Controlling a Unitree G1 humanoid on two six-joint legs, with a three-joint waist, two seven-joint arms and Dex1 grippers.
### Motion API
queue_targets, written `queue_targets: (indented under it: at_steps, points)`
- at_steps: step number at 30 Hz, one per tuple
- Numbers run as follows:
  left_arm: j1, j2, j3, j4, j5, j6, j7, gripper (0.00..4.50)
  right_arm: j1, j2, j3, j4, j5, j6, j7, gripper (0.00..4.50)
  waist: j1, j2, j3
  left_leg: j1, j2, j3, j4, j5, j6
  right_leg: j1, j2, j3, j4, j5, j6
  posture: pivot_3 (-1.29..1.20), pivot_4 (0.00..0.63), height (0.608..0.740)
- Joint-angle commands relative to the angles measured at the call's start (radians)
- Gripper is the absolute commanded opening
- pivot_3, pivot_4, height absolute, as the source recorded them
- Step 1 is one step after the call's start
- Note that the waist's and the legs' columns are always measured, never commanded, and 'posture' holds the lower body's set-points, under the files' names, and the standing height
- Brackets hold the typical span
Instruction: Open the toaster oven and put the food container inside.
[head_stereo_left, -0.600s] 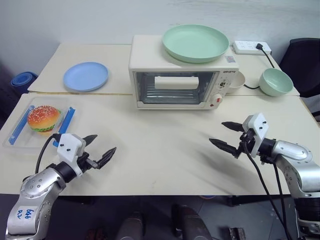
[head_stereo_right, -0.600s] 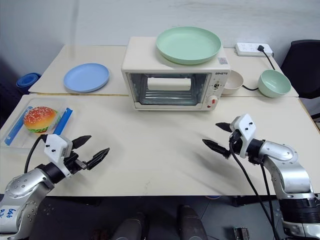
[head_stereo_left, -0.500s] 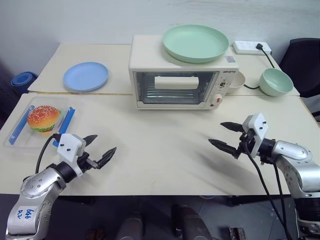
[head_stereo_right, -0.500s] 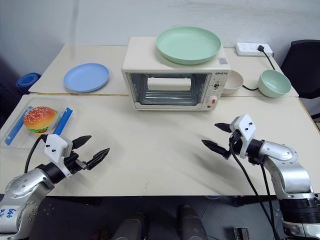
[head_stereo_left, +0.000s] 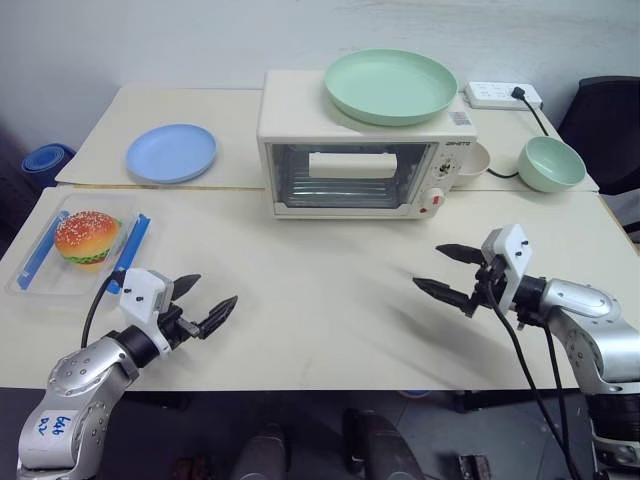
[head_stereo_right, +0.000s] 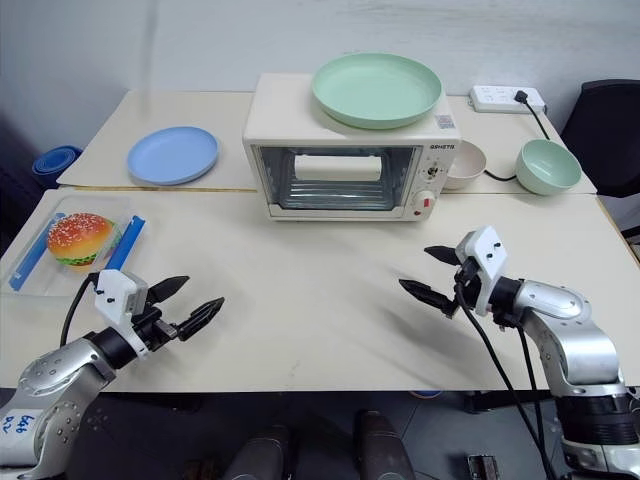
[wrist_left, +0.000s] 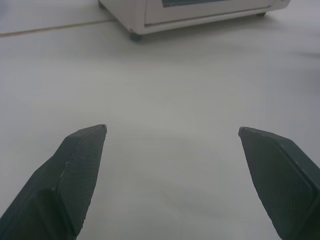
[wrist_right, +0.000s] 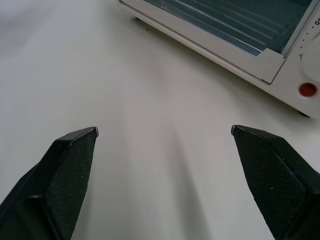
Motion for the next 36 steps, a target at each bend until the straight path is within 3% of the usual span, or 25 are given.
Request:
queue_targets:
  at_steps: [1,6,11,19,29,36]
  points:
    - [-0.079,-0.001,-0.010,-0.061,-0.103,0.056,-0.004,4.50,-0.090,0.050,0.042,-0.015,0.021,0.019,-0.007,4.46,0.001,0.000,0.000,0.000,0.001,0.000,0.000,0.000,0.000,0.000,0.001,0.000,0.000,0.000,0.000,0.00,0.150,0.740]
    - [-0.220,0.043,-0.034,-0.112,-0.212,0.147,-0.020,4.50,-0.272,0.139,0.075,0.118,0.003,0.020,-0.012,4.46,0.000,0.001,0.000,0.000,0.002,0.000,0.000,0.000,-0.001,-0.001,0.004,-0.001,0.000,0.001,0.000,0.00,0.150,0.740]
    - [-0.327,0.098,0.001,-0.133,-0.312,0.211,-0.005,4.50,-0.404,0.149,0.093,0.293,-0.069,-0.064,0.007,4.46,0.000,0.001,0.000,-0.002,0.004,0.001,-0.001,-0.001,-0.003,-0.005,0.006,-0.001,0.002,0.001,-0.001,0.00,0.150,0.740]
    - [-0.363,0.152,0.020,-0.137,-0.349,0.222,0.010,4.50,-0.524,0.158,0.041,0.399,-0.040,-0.075,0.040,4.46,-0.002,0.001,0.001,-0.006,0.006,0.005,-0.002,-0.003,-0.006,-0.010,0.008,0.000,0.001,0.001,-0.002,0.00,0.150,0.740]
    - [-0.393,0.142,0.007,-0.088,-0.302,0.181,0.036,4.50,-0.429,0.148,0.052,0.175,0.058,0.036,0.122,4.46,-0.005,0.001,0.001,-0.005,0.006,0.008,-0.002,-0.003,-0.006,-0.012,0.008,0.003,0.003,0.001,-0.002,0.00,0.150,0.740]
    - [-0.549,0.127,0.014,0.034,-0.277,0.162,0.093,4.50,-0.351,0.165,0.059,0.096,0.063,0.056,0.100,4.46,-0.025,0.001,0.001,-0.005,0.007,0.013,0.000,-0.003,-0.006,-0.015,0.010,0.007,0.009,0.001,-0.002,0.00,0.150,0.740]
